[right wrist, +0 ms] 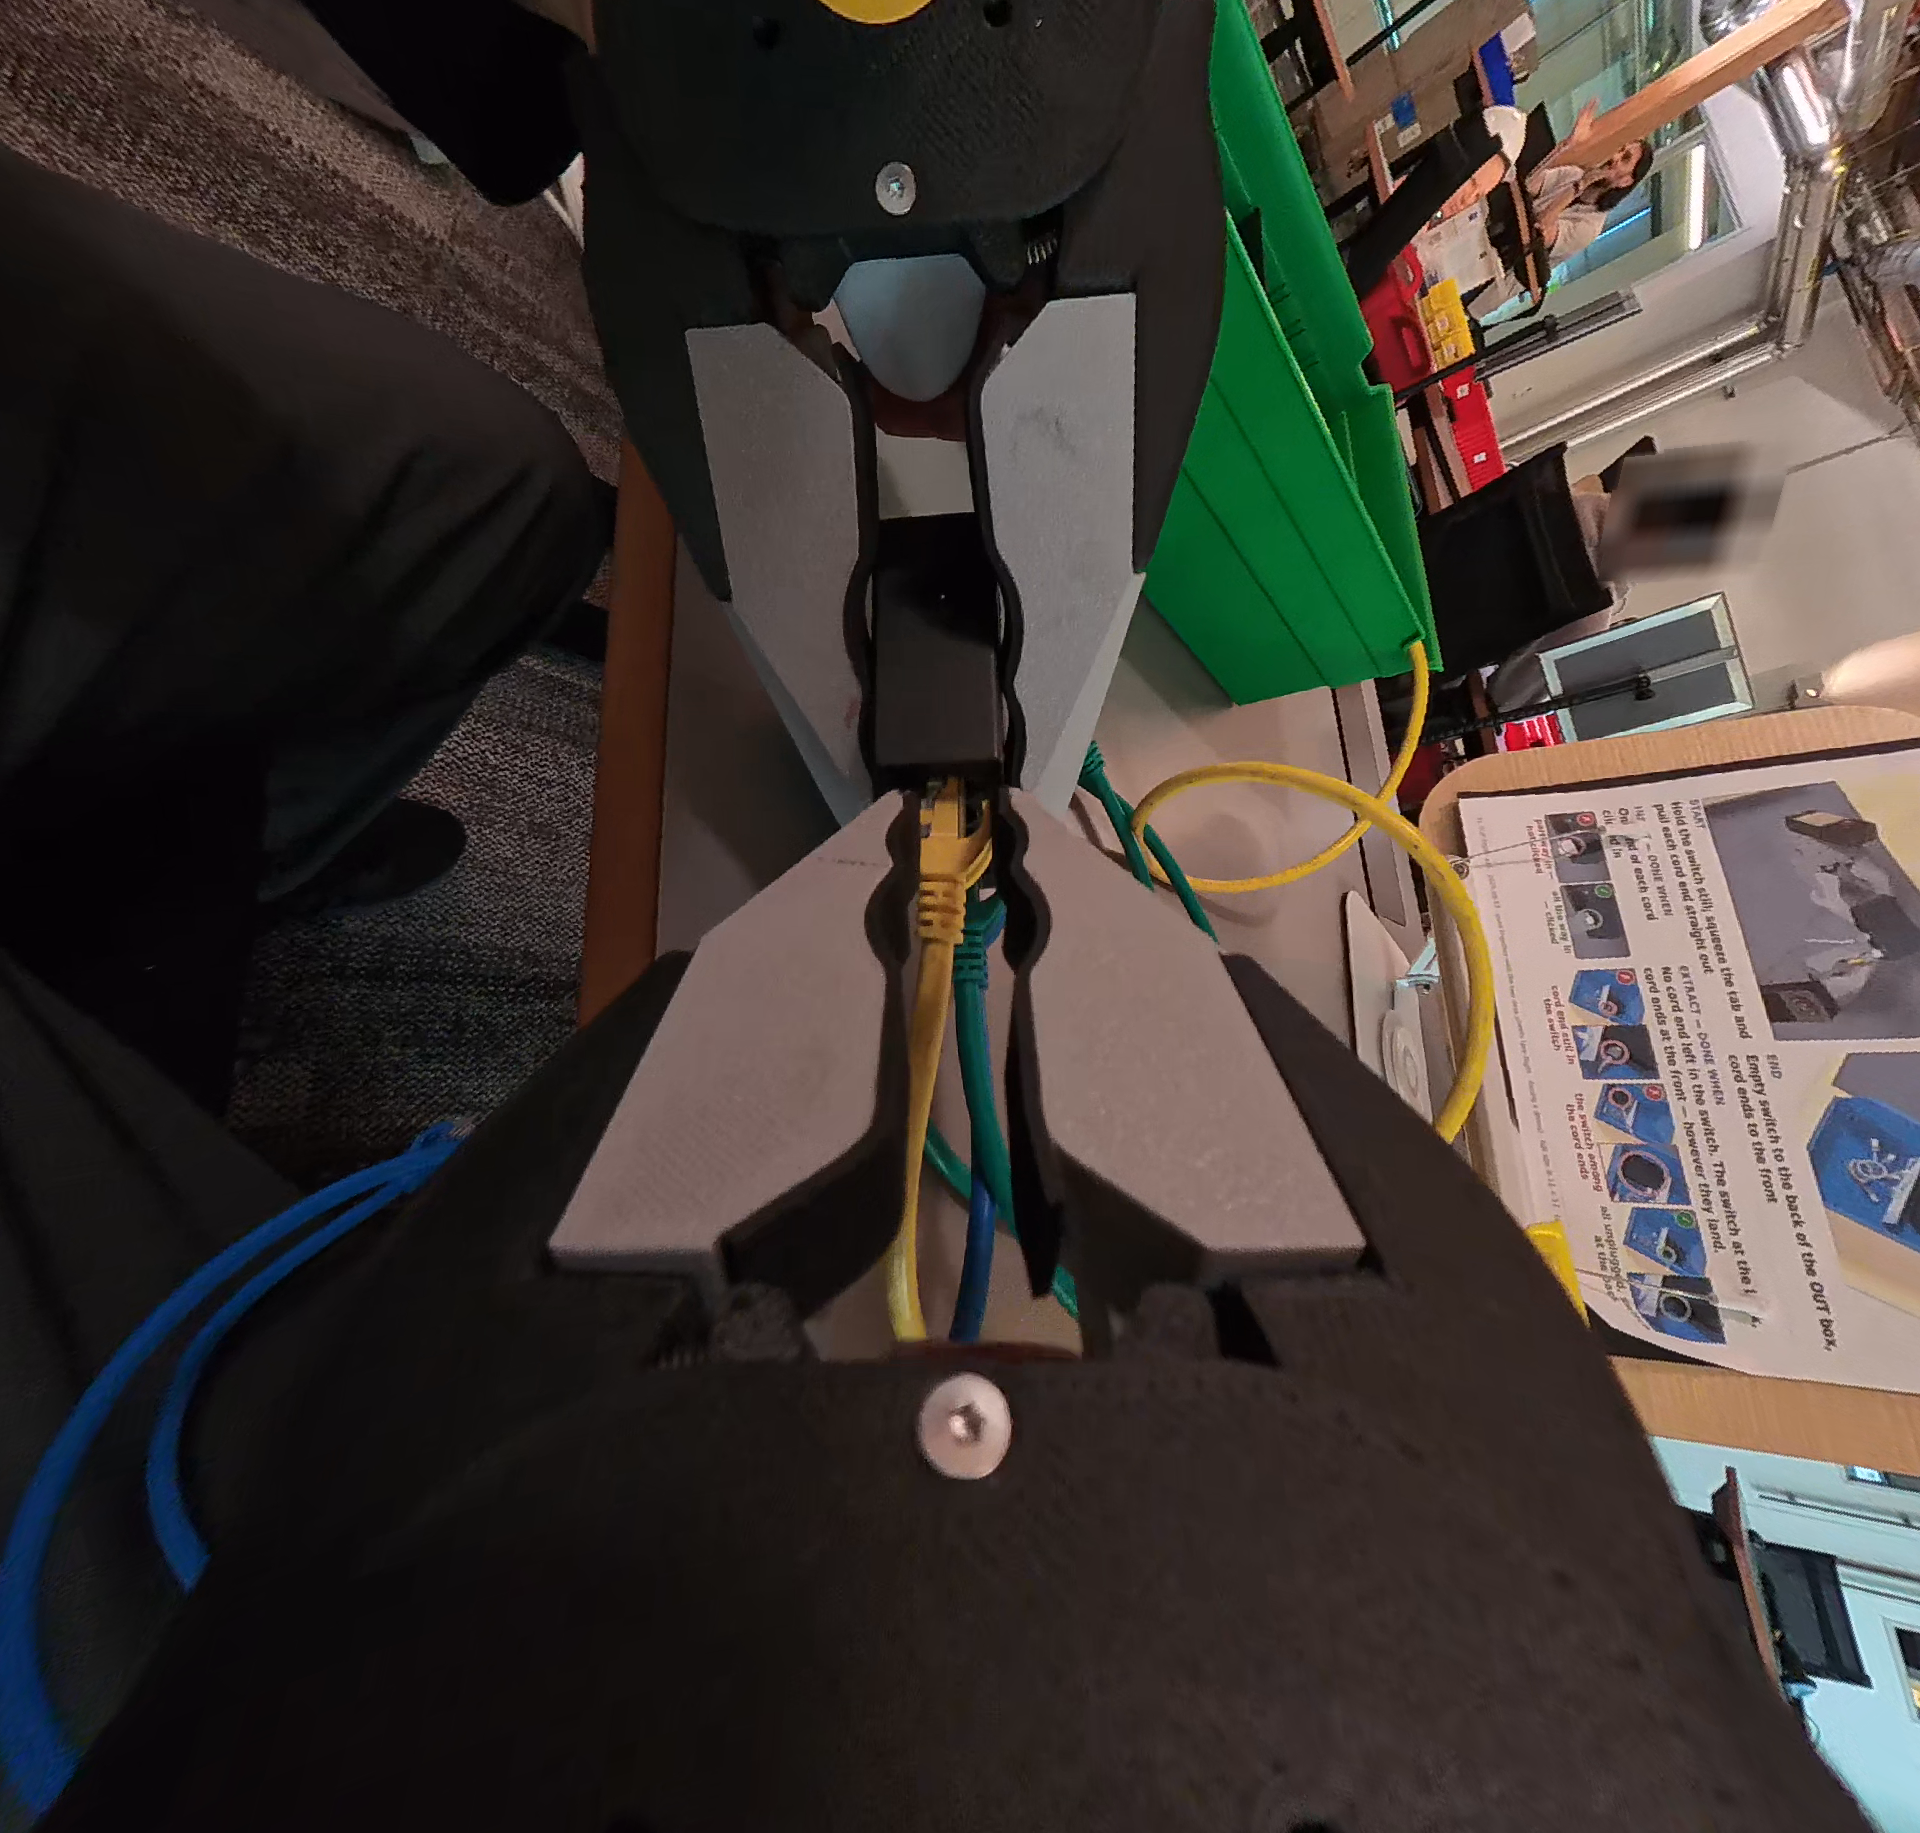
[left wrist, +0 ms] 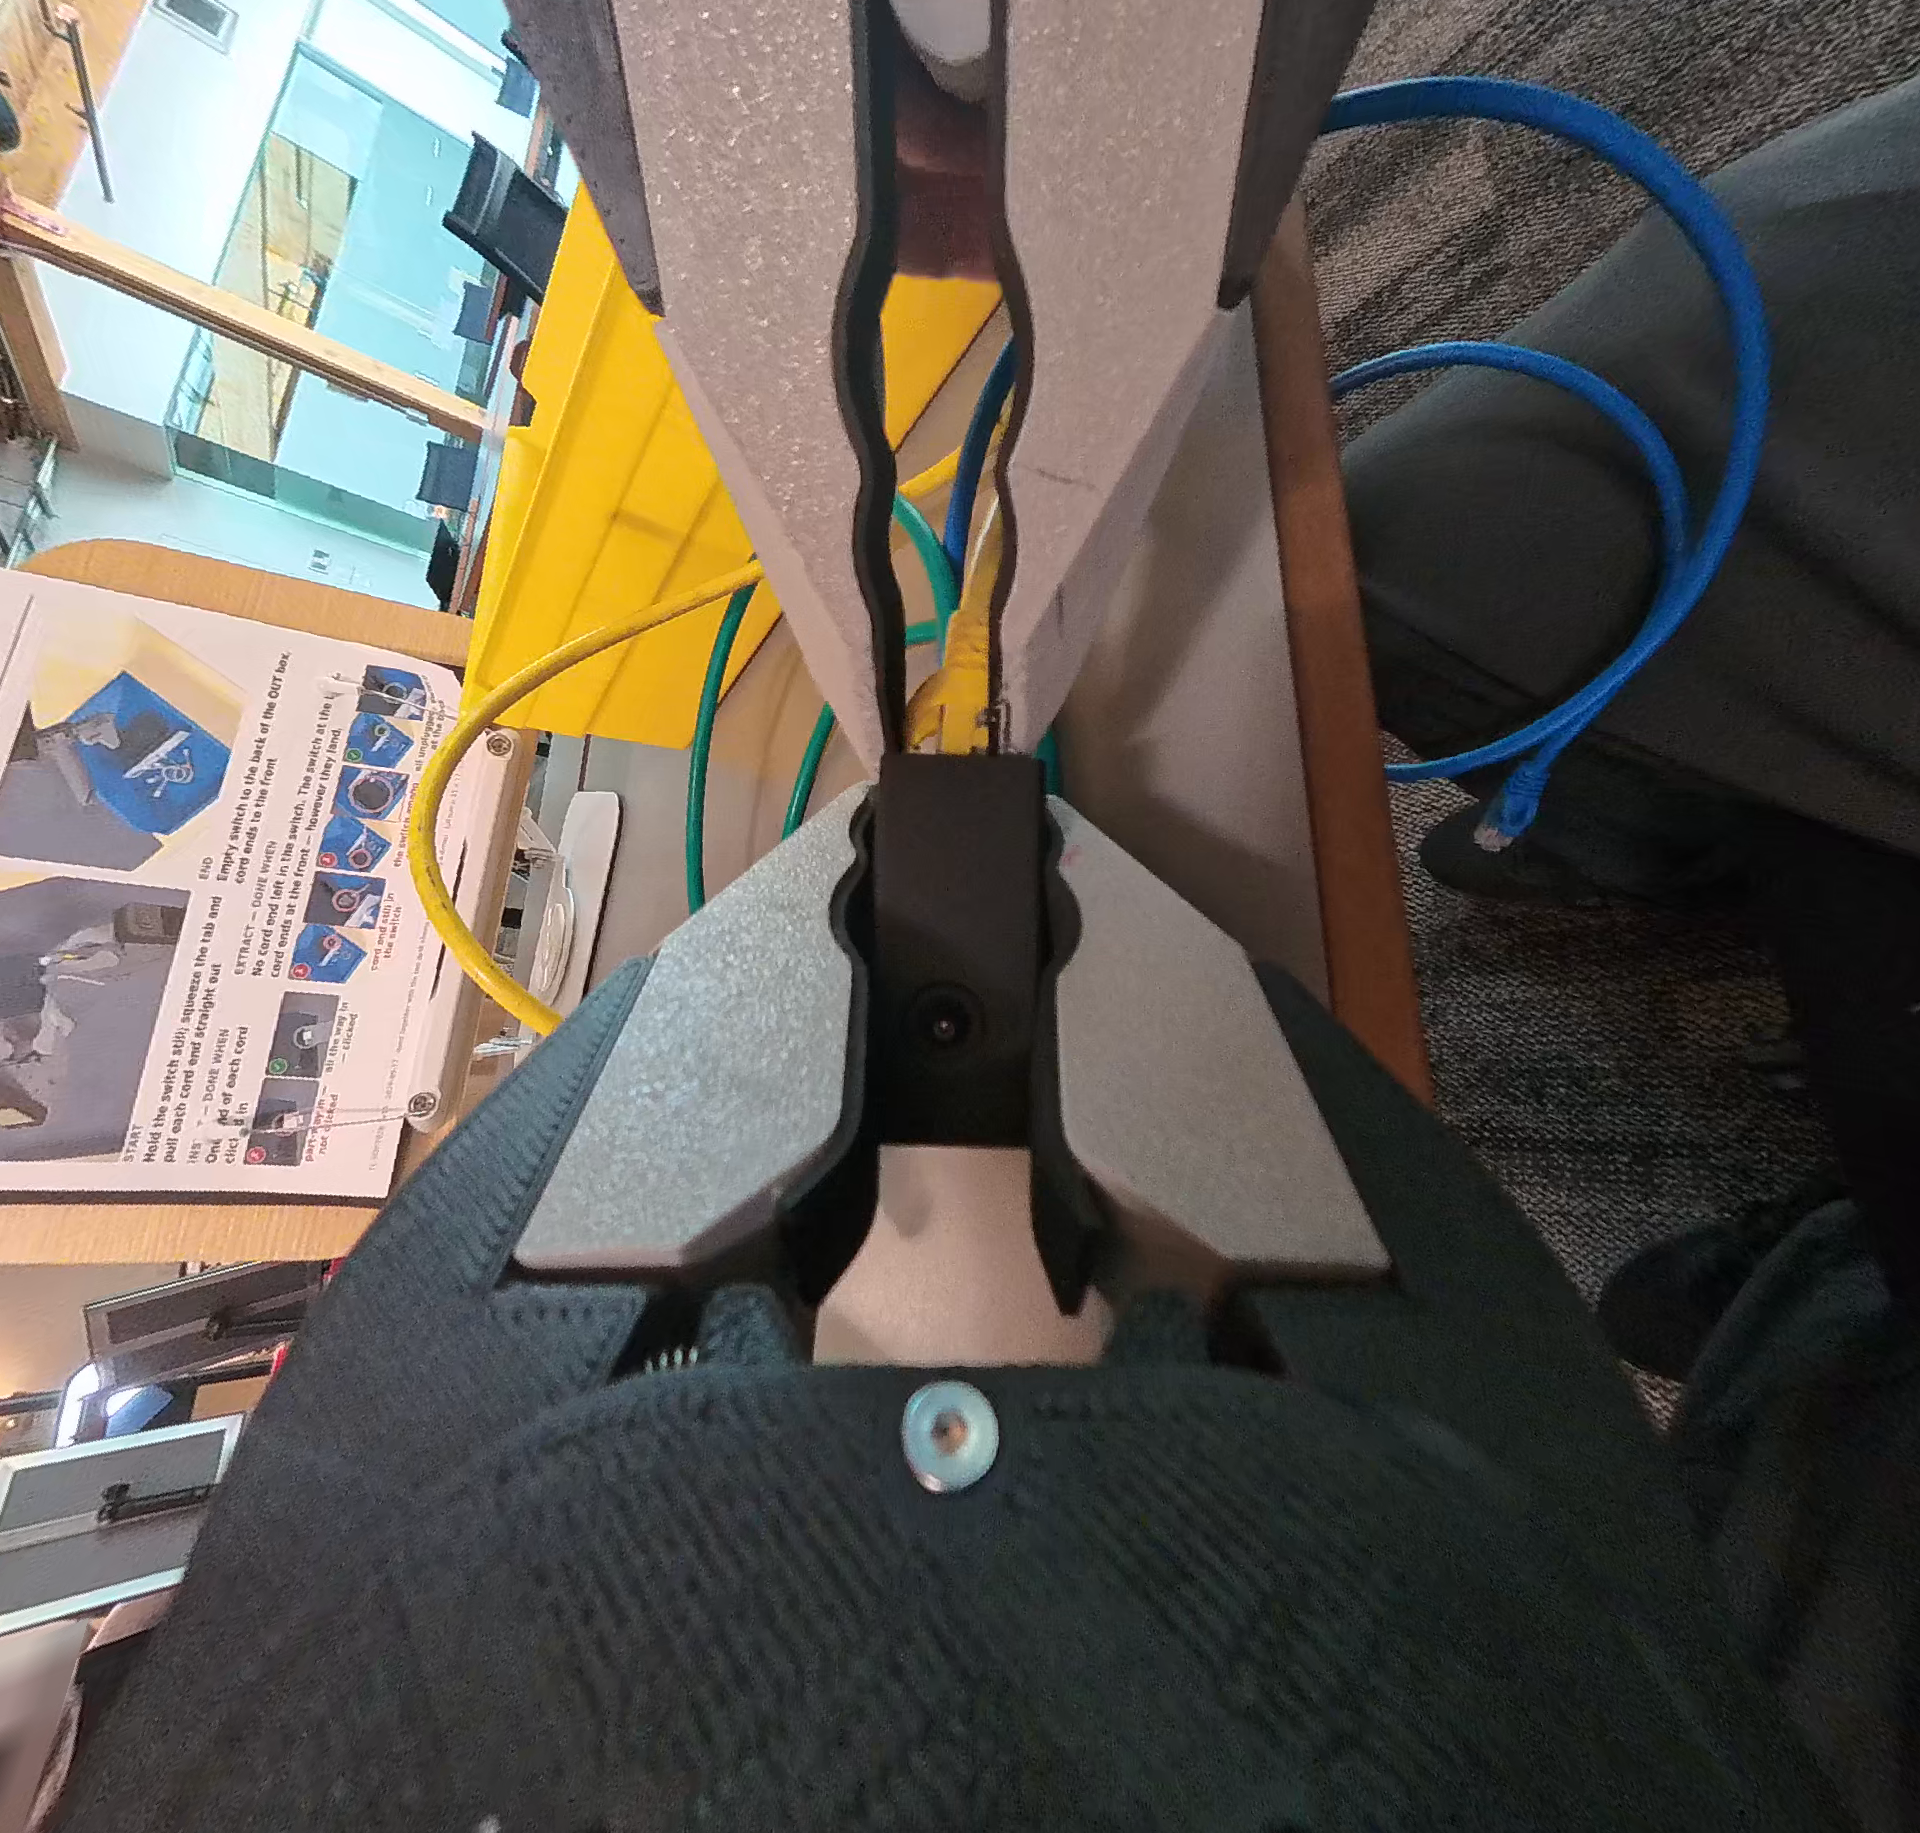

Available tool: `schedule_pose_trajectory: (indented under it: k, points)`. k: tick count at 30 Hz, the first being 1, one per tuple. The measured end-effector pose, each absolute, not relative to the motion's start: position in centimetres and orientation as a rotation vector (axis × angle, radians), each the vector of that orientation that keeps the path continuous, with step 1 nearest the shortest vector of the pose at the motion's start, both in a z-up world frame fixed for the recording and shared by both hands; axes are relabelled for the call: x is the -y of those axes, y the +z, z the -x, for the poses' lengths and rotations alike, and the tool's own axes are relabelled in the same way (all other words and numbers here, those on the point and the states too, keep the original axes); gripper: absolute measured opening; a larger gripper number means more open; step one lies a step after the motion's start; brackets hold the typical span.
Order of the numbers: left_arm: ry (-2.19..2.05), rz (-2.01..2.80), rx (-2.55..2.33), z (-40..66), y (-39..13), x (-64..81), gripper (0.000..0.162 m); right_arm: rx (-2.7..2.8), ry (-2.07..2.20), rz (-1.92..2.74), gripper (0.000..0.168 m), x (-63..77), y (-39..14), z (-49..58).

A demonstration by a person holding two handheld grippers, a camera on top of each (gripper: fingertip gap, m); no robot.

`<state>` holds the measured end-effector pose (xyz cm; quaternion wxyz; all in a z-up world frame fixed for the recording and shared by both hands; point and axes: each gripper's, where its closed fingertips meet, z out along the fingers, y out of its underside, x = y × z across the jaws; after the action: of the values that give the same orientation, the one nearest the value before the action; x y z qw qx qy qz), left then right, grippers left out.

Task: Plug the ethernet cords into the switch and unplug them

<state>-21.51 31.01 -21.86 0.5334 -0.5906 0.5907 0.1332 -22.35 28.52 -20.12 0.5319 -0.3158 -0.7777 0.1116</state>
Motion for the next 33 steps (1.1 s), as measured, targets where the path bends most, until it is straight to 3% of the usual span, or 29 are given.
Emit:
schedule_pose_trajectory:
  k: [20, 23, 25, 33]
  points:
    - [0.466, 1.448, -1.442, 24.2, -22.4, -32.0, 0.027, 1.957, 0.076, 0.651, 0.009, -29.5, -20.9, 24.0]
    - [0.595, 1.516, -1.36, 28.1, -21.3, -32.6, 0.027, 2.05, -0.07, 0.752, 0.009, -32.7, -24.1, 21.6]
    - [0.433, 1.506, -1.285, 28.3, -19.7, -31.9, 0.026, 1.908, 0.129, 0.752, 0.009, -31.4, -21.7, 22.0]
    - [0.726, 1.544, -1.175, 30.0, -19.6, -34.5, 0.026, 1.483, 0.243, 0.886, 0.009, -34.0, -11.6, 21.2]
